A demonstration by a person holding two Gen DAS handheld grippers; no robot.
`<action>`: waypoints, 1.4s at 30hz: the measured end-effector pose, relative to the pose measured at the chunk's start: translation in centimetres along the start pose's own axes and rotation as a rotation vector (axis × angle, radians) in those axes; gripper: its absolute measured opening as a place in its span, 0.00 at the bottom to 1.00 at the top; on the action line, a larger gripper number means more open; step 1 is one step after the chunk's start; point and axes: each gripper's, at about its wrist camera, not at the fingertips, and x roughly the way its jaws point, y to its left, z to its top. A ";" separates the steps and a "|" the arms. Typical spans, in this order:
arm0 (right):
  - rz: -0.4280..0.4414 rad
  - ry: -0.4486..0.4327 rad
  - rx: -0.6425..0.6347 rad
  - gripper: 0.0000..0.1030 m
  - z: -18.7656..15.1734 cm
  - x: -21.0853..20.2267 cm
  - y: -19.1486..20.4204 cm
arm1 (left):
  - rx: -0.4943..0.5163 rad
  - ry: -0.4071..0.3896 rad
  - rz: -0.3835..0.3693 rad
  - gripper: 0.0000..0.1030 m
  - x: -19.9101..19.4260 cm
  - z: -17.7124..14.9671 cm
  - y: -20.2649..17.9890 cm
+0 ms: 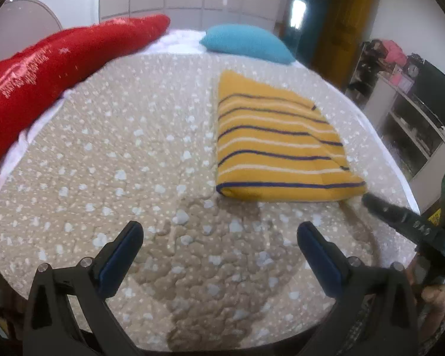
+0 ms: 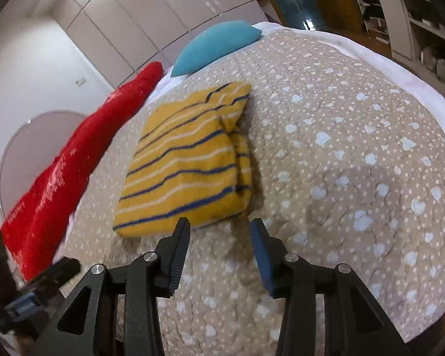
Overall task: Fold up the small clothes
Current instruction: 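Open the right gripper and withdraw both tools from the folded sweater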
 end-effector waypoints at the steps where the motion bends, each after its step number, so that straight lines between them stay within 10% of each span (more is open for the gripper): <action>1: -0.009 0.001 -0.011 0.47 -0.2 -0.1 0.3 | 0.005 -0.015 0.004 1.00 -0.6 -0.1 -0.1; 15: -0.077 -0.041 -0.113 0.53 -1.0 -1.7 3.6 | -0.015 -0.552 0.151 1.00 -10.6 -1.6 -0.3; 27: -0.155 -0.089 -0.176 0.61 -1.6 -3.0 4.8 | 0.108 -0.216 0.143 1.00 -5.8 -2.0 -2.6; 42: -0.215 -0.055 -0.162 0.66 -2.6 -1.4 3.2 | 0.105 -0.042 0.139 1.00 -1.3 -3.5 -2.4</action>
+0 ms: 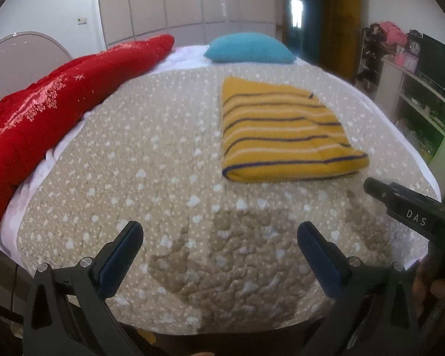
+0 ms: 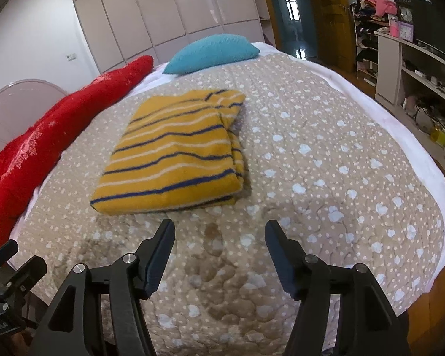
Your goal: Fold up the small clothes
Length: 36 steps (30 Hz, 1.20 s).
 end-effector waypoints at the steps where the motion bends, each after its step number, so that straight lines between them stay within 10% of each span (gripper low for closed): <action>1: -0.005 0.008 -0.002 0.66 -0.1 0.3 0.0 | 0.001 0.010 0.000 1.00 0.3 0.0 -0.1; 36: -0.123 0.066 -0.131 0.77 -1.1 4.6 1.4 | -0.032 0.249 -0.042 1.00 8.2 -0.6 0.4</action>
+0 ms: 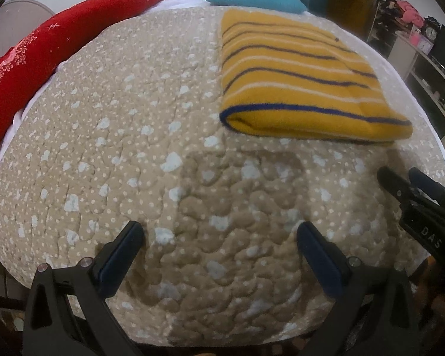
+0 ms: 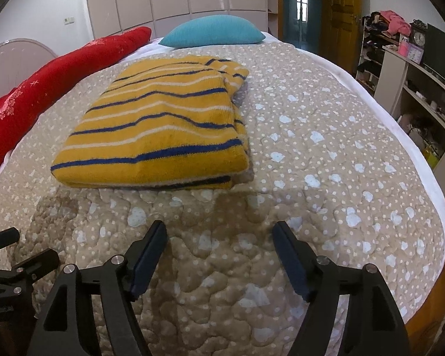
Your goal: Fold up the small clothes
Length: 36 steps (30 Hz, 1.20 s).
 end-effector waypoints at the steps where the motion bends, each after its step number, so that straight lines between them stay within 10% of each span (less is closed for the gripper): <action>1: -0.002 -0.001 -0.002 0.78 -0.1 0.0 0.1 | 0.000 0.000 0.001 1.00 0.0 0.0 0.0; 36: -0.016 -0.010 -0.008 0.89 -0.5 1.0 0.9 | -0.004 0.014 0.005 1.00 0.9 0.2 0.3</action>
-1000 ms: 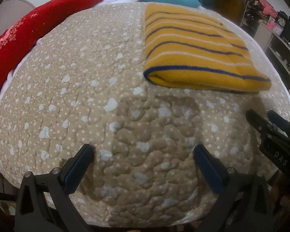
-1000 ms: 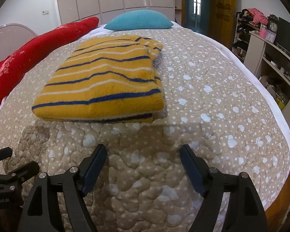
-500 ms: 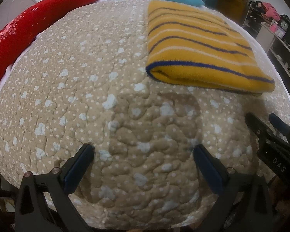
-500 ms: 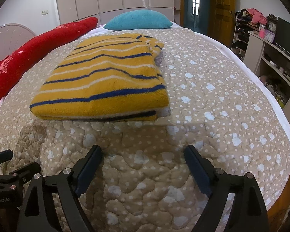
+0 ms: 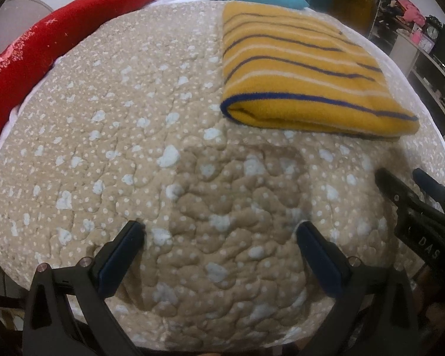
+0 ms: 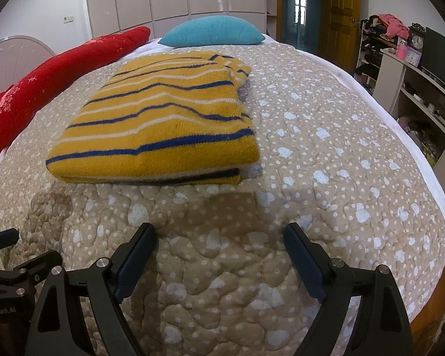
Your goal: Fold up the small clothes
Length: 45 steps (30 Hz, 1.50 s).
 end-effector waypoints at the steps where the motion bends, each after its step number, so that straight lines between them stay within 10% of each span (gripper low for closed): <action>1: 0.004 0.000 0.003 0.89 0.0 -0.1 -0.1 | -0.004 -0.006 0.009 1.00 -0.3 -0.1 -0.1; 45: -0.067 -0.048 -0.034 0.89 -0.5 -2.0 0.1 | 0.002 -0.060 0.031 1.00 -3.3 -0.8 -0.7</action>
